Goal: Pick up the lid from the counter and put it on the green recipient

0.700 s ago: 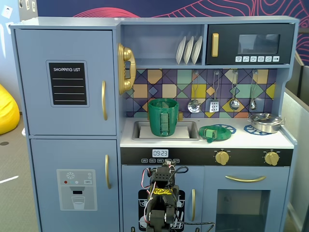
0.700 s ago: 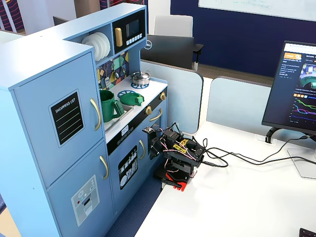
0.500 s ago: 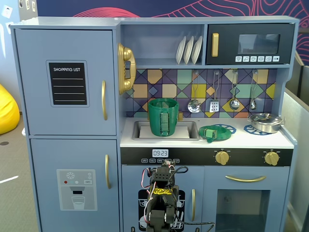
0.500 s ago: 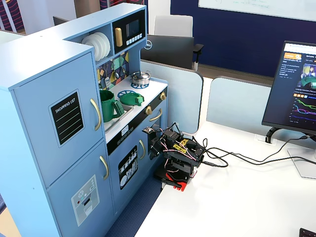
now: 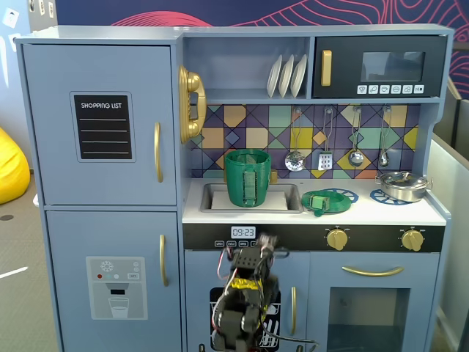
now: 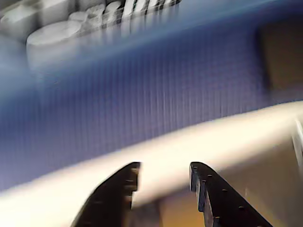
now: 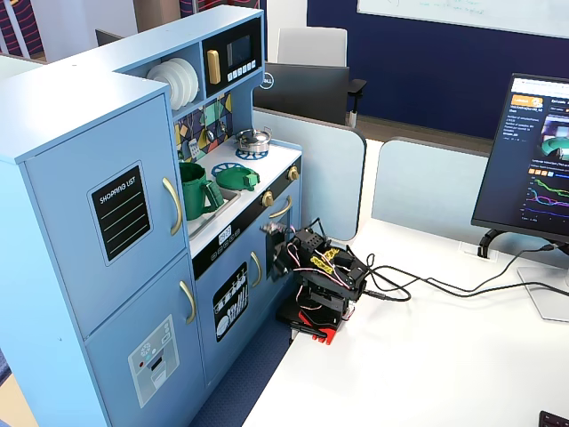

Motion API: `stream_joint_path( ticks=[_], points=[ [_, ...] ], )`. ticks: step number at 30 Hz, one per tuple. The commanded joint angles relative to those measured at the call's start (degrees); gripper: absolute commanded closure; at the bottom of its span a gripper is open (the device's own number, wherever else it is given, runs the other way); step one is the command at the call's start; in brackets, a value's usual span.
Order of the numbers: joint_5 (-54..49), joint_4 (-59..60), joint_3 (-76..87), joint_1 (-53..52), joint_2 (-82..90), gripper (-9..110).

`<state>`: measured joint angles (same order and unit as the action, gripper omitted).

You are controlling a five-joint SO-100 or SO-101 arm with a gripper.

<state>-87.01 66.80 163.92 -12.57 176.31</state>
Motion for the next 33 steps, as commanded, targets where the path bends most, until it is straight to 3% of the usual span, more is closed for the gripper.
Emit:
stream_joint_path(
  ticks=[1,3,6,10,25,33],
  points=[
    [-0.7,-14.9,-18.2,-6.7,-9.4,92],
    [-3.4,-20.9,-24.6,-10.9,-12.8,87],
    [-4.4,-28.6,-31.0,-16.4,-15.6,71],
    [-4.1,-42.3,-31.2,-23.2,-18.2,56],
    [-5.4,-66.4,-31.5,-22.7,-37.8,59],
    [-5.7,-68.7,-40.9,-20.0,-51.5,63]
  ],
)
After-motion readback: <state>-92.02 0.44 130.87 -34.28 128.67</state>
